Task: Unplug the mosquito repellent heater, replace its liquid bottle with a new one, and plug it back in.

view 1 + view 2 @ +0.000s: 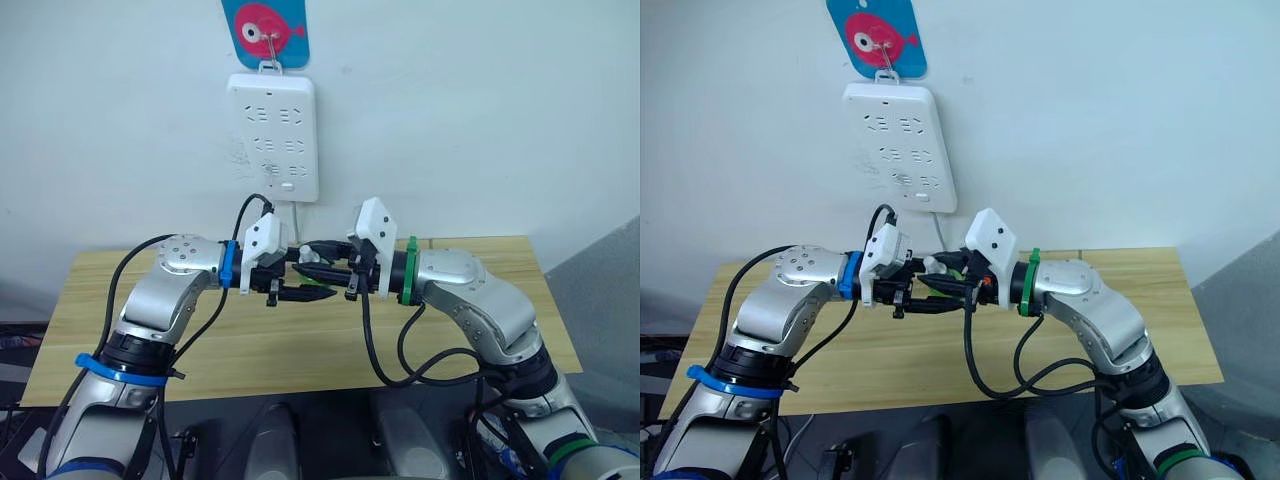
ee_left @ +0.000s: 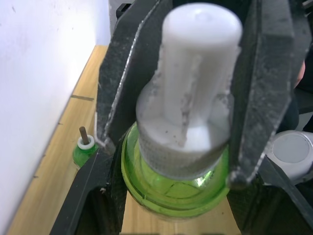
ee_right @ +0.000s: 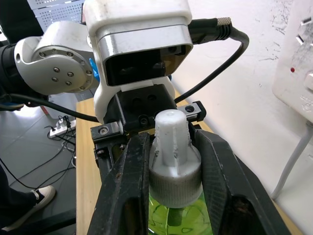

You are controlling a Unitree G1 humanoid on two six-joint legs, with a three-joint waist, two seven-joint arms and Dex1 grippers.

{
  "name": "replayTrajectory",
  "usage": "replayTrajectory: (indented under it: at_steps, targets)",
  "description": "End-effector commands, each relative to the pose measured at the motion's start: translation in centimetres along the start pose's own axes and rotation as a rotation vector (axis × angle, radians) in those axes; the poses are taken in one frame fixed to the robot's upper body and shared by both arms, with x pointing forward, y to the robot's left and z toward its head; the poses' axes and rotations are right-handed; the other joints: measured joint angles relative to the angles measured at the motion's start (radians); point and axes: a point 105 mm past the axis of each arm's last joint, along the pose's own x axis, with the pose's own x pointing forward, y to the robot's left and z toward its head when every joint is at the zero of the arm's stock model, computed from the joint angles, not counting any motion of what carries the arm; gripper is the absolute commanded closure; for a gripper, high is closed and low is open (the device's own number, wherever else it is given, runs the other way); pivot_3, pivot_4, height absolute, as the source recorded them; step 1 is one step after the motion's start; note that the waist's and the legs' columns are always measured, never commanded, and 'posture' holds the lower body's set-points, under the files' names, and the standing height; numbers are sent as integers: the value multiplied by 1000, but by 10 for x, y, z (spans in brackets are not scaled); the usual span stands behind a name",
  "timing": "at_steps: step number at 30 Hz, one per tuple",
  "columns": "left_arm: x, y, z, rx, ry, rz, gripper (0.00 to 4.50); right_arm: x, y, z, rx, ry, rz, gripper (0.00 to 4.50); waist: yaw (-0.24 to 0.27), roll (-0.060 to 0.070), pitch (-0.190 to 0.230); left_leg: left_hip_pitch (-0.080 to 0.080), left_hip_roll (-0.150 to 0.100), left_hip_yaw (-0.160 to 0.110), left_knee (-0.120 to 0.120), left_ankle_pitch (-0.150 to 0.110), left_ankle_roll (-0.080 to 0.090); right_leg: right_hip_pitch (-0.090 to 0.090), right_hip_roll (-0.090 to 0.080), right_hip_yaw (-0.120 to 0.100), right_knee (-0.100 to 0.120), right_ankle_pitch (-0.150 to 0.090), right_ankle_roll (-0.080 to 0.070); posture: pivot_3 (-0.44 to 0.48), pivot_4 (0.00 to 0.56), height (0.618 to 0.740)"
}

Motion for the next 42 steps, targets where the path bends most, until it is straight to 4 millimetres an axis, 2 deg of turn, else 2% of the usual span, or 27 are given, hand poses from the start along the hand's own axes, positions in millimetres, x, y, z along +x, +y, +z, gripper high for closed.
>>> replayTrajectory:
  at_steps: [1,5,13,17,20,25,26,33,37,40,42]
  targets:
    - [-13,5,-1,17,-6,31,1224,-6,-5,22,-47,-79,0,3453,-2,0,-6,0,0,0,0,0,0,0,0,0,0,0,0,-137,138,725]
    - [-16,0,2,-31,-48,16,24,-8,-12,25,-43,-89,-13,3453,-7,0,-16,0,0,0,0,1,1,0,0,0,1,0,-1,-138,136,725]
    - [-9,0,16,-72,-134,57,0,-9,-9,22,-38,-83,-6,3453,-25,1,-34,1,0,-1,0,1,1,0,0,0,2,0,-1,-134,135,725]
    - [-5,-4,11,-75,-116,29,0,-9,-7,22,-32,-85,2,3453,-27,1,-39,2,0,-1,1,2,2,1,0,0,4,1,-1,-137,136,725]
    - [-3,-3,14,-89,-140,31,592,-7,-5,22,-31,-86,5,3453,-27,1,-40,3,0,-1,1,3,2,1,1,0,6,1,-2,-140,137,725]
    - [-1,-3,12,-88,-134,33,2143,-7,-2,22,-25,-87,12,3453,-27,1,-40,3,0,-2,8,3,3,1,1,0,12,1,-2,-140,137,725]
    - [-1,-3,12,-87,-135,34,2245,-7,-2,22,-24,-87,14,3453,-27,1,-40,3,-1,-2,10,3,3,1,2,0,13,1,-2,-139,137,725]
    - [-1,-4,17,-54,-131,37,2244,-8,3,21,-12,-77,71,3453,-25,1,-41,2,-1,-3,13,2,4,1,2,0,16,1,-2,-116,143,725]
    - [-9,-9,18,10,-80,12,2244,-10,6,15,-68,-21,272,3453,-23,1,-40,3,-1,-3,13,2,5,1,2,1,16,1,-2,-97,152,725]
    - [-18,-13,22,60,-40,0,2244,-10,1,15,-139,54,484,3453,-25,1,-40,4,0,-2,13,1,6,1,3,1,16,2,-2,-80,155,725]
    - [-17,-14,24,70,-37,1,2244,-12,-1,18,-155,74,540,3453,-22,1,-40,5,0,-3,13,1,6,2,4,1,16,2,-2,-68,154,725]
